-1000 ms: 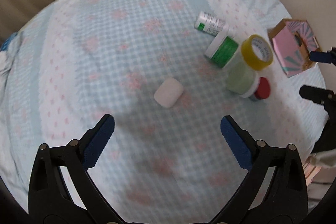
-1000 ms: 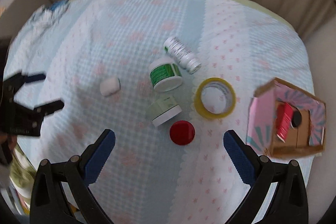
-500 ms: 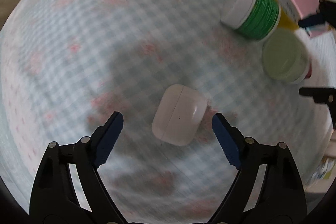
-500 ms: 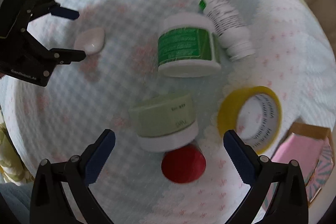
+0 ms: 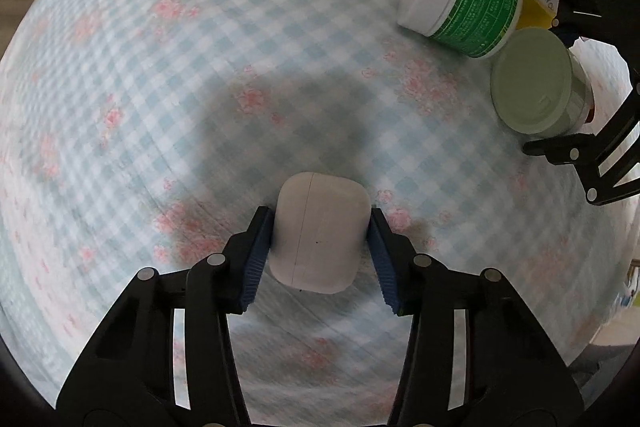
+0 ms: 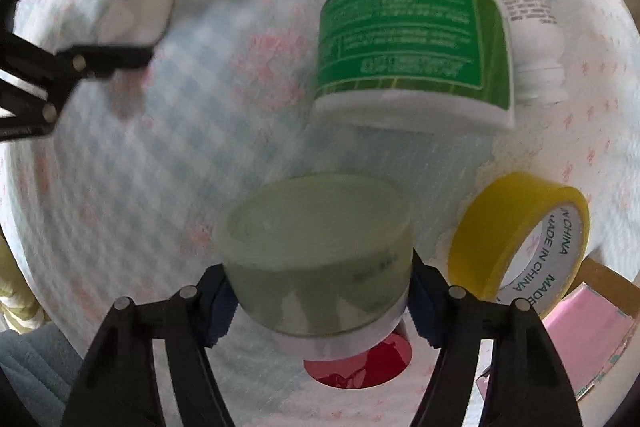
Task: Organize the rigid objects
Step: 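Grasp the white earbud case with the left gripper while the right grasps the pale green jar, then carry the earbud case and pale green jar over the cardboard box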
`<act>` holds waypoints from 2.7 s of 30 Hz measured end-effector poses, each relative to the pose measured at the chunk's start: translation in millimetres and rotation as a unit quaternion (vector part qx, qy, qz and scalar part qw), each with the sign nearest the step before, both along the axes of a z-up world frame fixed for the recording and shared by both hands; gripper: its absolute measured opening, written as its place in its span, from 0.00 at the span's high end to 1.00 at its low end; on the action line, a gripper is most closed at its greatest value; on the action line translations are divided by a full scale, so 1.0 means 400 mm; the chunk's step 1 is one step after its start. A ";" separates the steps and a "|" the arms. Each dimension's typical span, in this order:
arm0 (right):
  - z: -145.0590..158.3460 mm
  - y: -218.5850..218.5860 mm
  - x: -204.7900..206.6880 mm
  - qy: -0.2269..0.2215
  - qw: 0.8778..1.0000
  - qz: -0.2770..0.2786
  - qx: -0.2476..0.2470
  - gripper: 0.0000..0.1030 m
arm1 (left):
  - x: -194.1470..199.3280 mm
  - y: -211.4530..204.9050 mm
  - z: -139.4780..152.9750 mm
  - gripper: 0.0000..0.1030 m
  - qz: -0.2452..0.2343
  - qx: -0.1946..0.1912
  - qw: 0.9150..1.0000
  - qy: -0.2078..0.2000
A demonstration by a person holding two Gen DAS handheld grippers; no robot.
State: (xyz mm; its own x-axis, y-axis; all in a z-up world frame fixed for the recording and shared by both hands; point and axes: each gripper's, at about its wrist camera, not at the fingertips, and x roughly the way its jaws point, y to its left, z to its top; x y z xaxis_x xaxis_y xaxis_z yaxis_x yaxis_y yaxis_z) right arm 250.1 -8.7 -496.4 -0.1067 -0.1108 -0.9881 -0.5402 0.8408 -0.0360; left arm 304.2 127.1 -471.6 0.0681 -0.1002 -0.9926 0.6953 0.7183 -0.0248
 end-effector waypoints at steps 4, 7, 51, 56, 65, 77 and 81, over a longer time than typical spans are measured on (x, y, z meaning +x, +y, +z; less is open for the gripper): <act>0.007 0.003 -0.008 -0.003 1.000 -0.005 -0.003 0.35 | 0.005 0.003 0.008 0.57 0.014 -0.005 1.000 0.001; 0.011 0.015 0.004 -0.007 1.000 -0.007 -0.007 0.35 | 0.014 0.017 0.021 0.57 0.030 -0.012 0.999 0.005; 0.702 -0.344 -0.225 -0.146 0.947 -0.205 0.201 0.36 | -0.283 -0.244 0.713 0.57 0.209 -0.120 0.964 -0.111; 0.720 -0.523 -0.255 -0.156 0.939 -0.214 0.218 0.36 | -0.306 -0.424 0.725 0.57 0.219 -0.129 0.961 -0.108; 0.725 -0.851 -0.294 -0.177 0.933 -0.257 0.178 0.36 | -0.293 -0.740 0.691 0.57 0.186 -0.148 0.968 -0.084; 0.604 -1.128 -0.288 -0.163 0.917 -0.338 0.139 0.36 | -0.186 -0.990 0.512 0.57 0.173 -0.132 0.976 -0.025; 0.528 -1.177 -0.267 -0.144 0.913 -0.359 0.130 0.36 | -0.139 -1.017 0.430 0.57 0.195 -0.111 0.974 -0.012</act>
State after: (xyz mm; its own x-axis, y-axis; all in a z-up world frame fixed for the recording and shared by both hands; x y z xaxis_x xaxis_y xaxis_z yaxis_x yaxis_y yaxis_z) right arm 143.5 -479.5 -285.0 0.2082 0.1284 -0.9696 0.1543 0.9746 0.1622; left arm 248.8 -279.6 -299.5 0.1667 -0.2733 -0.9474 0.3722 0.9072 -0.1962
